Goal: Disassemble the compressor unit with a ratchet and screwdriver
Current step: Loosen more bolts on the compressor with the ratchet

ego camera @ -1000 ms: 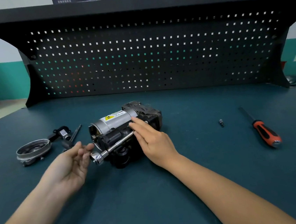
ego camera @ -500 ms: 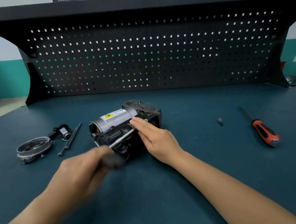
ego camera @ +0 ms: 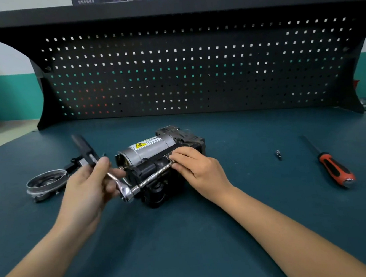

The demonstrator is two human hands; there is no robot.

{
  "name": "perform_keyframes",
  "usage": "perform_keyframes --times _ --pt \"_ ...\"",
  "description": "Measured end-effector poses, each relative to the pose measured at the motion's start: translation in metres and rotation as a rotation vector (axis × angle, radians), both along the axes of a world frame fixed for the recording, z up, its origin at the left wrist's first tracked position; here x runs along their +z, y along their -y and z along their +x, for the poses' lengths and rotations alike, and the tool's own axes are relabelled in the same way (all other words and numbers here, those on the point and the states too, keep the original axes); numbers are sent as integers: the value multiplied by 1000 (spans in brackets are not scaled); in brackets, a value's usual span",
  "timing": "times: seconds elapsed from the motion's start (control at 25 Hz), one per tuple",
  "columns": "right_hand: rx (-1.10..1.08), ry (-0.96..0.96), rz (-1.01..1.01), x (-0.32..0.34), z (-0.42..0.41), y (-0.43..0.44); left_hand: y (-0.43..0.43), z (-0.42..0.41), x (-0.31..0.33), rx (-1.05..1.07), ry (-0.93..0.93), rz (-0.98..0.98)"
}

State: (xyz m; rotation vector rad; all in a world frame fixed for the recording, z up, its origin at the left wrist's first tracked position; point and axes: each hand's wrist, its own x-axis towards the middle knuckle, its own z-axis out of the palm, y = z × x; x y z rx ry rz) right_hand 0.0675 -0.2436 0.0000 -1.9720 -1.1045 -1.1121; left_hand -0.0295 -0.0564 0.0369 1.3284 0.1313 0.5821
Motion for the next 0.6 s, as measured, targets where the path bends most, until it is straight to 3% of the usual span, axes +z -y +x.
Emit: perform_keyframes --times 0.08,0.2,0.24,0.28,0.32,0.36,0.48,0.6 --pt "5 18 -24 1 2 1 6 -12 -1 48 277 561" --pt "-1 24 -41 4 4 4 1 -26 -8 4 729 1733" --pt "-5 15 -53 4 3 5 -2 -28 -12 -37 807 1944" --pt "-10 6 -63 4 2 4 -4 -28 -15 -74 818 1998" --pt "-15 -10 -66 5 2 4 -5 -27 -16 -92 778 1923" --pt "-21 -33 -61 5 1 4 -4 -27 -14 -78 683 1715" --pt "-56 -171 -107 4 -2 1 4 -17 -2 84 308 752" --pt "-146 -253 -272 3 -1 1 -6 4 11 43 2 116"
